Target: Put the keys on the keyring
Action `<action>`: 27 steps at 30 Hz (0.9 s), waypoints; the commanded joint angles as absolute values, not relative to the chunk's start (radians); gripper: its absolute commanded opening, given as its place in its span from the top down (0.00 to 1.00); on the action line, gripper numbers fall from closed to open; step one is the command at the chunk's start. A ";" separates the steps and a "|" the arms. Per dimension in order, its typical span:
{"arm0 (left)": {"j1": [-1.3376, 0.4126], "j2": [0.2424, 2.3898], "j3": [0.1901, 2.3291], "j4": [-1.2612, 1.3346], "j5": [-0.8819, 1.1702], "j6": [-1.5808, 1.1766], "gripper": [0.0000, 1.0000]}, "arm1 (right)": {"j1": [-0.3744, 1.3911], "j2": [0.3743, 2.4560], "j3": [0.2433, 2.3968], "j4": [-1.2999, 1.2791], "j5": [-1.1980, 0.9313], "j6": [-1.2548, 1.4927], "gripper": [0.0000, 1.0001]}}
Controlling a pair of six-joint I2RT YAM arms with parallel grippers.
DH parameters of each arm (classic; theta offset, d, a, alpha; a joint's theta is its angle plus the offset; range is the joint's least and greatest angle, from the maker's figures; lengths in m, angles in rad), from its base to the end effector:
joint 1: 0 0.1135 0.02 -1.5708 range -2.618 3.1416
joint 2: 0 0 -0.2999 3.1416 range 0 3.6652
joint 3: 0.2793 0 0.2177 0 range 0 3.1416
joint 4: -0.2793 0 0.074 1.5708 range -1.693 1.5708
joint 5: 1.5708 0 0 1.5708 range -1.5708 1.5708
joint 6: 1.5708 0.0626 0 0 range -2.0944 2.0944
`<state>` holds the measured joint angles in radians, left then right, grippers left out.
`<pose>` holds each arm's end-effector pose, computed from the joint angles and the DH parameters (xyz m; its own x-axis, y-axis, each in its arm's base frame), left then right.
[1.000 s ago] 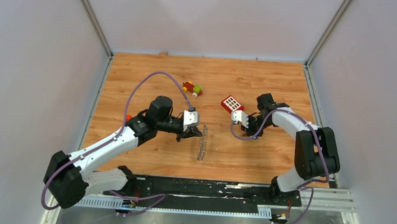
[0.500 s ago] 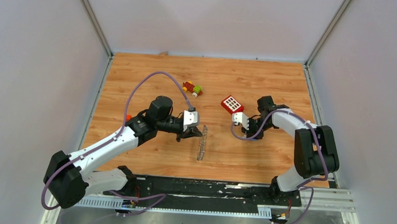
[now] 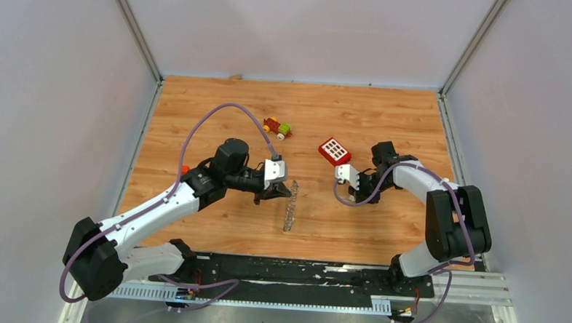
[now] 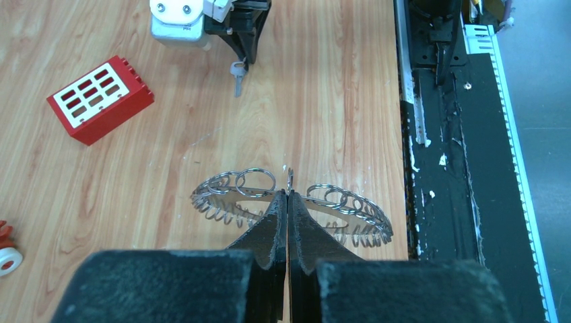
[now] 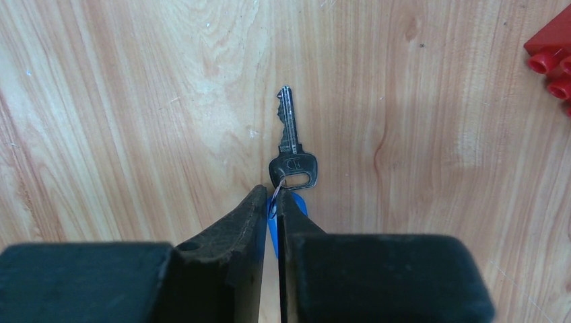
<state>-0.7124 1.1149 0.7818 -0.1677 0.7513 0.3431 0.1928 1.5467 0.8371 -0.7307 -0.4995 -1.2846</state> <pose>0.1313 -0.1699 0.3136 -0.0290 0.3499 -0.9363 0.9988 0.0467 -0.0135 0.2175 0.0730 0.1946 -0.0547 -0.8687 -0.4923 -0.9983 0.0576 0.0092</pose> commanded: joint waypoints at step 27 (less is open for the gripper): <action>-0.717 1.111 0.813 -0.137 0.775 0.355 1.00 | 0.167 1.477 0.866 -0.769 -0.578 -1.288 1.00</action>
<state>-0.7124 1.1149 0.7818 -0.1677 0.7513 0.3431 0.1772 1.5341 0.8341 -0.7216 -0.4995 -1.2846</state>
